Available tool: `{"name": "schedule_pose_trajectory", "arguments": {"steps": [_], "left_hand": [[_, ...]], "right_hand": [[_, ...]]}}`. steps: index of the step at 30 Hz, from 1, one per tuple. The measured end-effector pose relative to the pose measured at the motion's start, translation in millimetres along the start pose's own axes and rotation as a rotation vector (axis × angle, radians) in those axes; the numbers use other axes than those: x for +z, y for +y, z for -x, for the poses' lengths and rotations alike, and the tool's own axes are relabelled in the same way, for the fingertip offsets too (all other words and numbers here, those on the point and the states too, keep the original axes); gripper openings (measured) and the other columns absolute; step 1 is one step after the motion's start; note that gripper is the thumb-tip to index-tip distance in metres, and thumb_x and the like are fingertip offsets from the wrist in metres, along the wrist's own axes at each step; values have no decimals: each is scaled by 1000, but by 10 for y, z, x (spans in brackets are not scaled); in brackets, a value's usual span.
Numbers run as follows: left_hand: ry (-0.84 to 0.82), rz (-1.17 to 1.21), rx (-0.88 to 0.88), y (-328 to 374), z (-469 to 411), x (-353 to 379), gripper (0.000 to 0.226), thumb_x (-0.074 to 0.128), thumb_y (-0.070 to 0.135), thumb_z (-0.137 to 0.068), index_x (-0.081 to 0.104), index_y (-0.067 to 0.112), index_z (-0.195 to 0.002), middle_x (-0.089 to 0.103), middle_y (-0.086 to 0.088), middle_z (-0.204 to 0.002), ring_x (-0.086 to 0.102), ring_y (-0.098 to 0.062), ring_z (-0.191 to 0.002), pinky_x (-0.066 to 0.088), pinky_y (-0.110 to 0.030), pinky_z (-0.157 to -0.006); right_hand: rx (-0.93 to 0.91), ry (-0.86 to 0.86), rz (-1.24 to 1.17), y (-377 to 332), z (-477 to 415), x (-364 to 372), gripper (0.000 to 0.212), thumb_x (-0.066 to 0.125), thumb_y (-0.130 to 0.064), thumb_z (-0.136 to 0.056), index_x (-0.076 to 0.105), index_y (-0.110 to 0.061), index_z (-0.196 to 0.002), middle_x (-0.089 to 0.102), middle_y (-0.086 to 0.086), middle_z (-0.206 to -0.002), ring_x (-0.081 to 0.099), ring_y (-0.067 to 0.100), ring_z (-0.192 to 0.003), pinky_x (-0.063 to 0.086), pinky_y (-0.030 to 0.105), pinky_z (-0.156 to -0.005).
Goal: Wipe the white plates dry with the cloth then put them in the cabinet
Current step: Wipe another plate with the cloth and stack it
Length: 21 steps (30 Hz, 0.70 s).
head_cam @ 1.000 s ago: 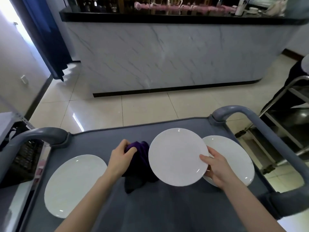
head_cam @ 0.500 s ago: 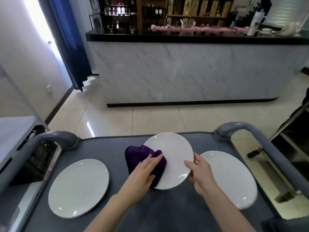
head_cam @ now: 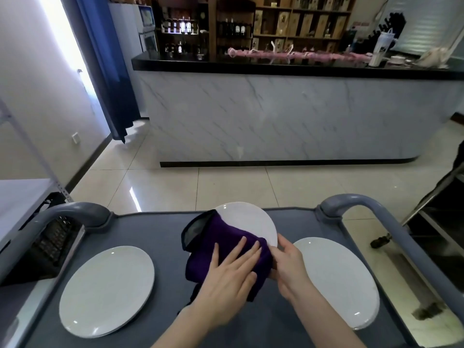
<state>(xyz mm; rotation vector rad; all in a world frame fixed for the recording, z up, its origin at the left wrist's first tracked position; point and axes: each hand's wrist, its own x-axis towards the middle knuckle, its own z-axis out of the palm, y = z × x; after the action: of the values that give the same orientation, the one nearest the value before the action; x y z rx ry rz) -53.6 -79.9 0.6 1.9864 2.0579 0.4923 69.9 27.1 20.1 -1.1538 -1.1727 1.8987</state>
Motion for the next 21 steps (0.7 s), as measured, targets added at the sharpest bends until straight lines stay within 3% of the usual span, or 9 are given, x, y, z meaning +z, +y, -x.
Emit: {"name": "schedule_pose_trajectory", "arguments": {"steps": [6, 11, 16, 21], "left_hand": [[11, -83, -40, -96, -369, -130, 59, 22, 38, -104, -11, 41, -153, -24, 31, -155, -28, 2, -143, -9, -57, -118], [84, -68, -159, -322, -582, -301, 57, 22, 46, -102, -5, 46, -153, -18, 31, -157, -23, 2, -145, -9, -56, -118], [127, 16, -192, -531, -273, -288, 58, 32, 43, -103, 2, 48, -152, -11, 32, -157, -22, 4, -144, 0, -48, -123], [91, 60, -144, -289, 197, -50, 58, 28, 39, -102, -4, 51, -149, -15, 37, -154, -23, 6, -143, -8, -46, -122]], "right_hand": [[-44, -88, 17, -120, 28, -21, 37, 50, 0, -98, 71, -26, -113, 76, 12, -101, 74, 26, -83, 58, 37, -61], [-64, -134, 54, -133, 105, -111, 41, 53, 3, -93, 73, -27, -112, 76, 7, -104, 73, 25, -85, 57, 37, -62], [-111, -85, 28, -242, 63, -210, 39, 54, 4, -93, 72, -27, -109, 77, 2, -98, 73, 18, -74, 57, 35, -58], [-124, -53, 7, -254, 13, -189, 41, 54, 4, -94, 68, -26, -116, 76, 0, -101, 73, 17, -77, 56, 34, -58]]}}
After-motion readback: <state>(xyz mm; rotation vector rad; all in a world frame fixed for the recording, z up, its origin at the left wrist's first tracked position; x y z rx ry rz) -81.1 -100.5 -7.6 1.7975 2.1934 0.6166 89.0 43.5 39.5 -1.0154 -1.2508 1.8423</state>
